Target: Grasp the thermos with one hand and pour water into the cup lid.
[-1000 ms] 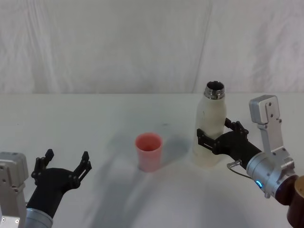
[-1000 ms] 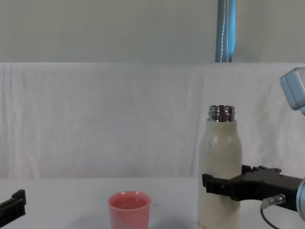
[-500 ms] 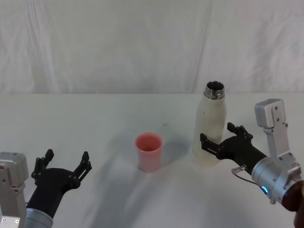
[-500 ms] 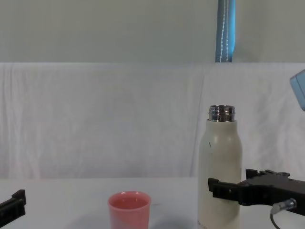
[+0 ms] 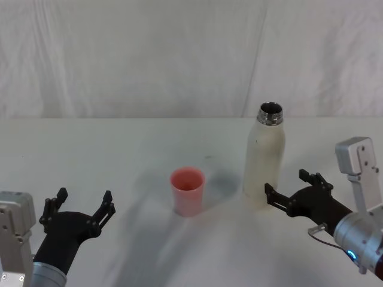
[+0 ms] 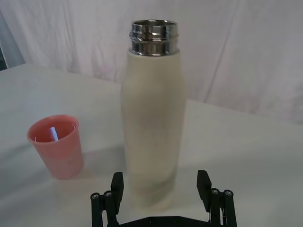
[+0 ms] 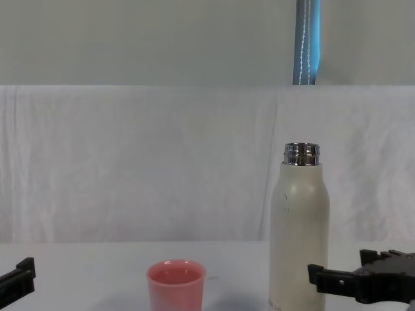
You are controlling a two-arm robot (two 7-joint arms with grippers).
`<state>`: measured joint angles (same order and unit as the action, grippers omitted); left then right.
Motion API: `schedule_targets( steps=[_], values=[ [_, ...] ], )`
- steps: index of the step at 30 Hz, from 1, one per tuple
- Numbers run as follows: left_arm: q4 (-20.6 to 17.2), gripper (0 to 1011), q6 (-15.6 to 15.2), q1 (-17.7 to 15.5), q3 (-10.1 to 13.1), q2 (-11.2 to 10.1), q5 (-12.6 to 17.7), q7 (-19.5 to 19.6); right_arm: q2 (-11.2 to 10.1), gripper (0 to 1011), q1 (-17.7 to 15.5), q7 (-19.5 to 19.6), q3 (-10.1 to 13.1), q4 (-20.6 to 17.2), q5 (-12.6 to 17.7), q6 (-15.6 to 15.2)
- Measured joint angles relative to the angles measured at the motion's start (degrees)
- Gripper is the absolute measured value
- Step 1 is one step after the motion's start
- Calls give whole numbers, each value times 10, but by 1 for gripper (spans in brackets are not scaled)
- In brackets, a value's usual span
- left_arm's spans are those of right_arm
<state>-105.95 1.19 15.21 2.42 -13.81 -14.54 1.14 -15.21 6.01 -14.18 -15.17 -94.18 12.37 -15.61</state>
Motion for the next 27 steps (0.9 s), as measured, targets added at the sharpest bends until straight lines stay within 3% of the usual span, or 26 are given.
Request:
schedule_targets(
  steps=[6, 12, 19, 27],
  values=[
    [0, 1001, 0, 0, 0, 0, 0, 0, -3, 1001, -28, 12, 16, -26, 10, -4],
    [0, 1001, 0, 0, 0, 0, 0, 0, 5, 1001, -55, 26, 26, -43, 16, 22],
    [0, 1001, 0, 0, 0, 0, 0, 0, 20, 1001, -86, 41, 33, -52, 9, 91],
    [0, 1001, 0, 0, 0, 0, 0, 0, 23, 1001, -107, 24, 31, -41, 4, 171]
  ],
)
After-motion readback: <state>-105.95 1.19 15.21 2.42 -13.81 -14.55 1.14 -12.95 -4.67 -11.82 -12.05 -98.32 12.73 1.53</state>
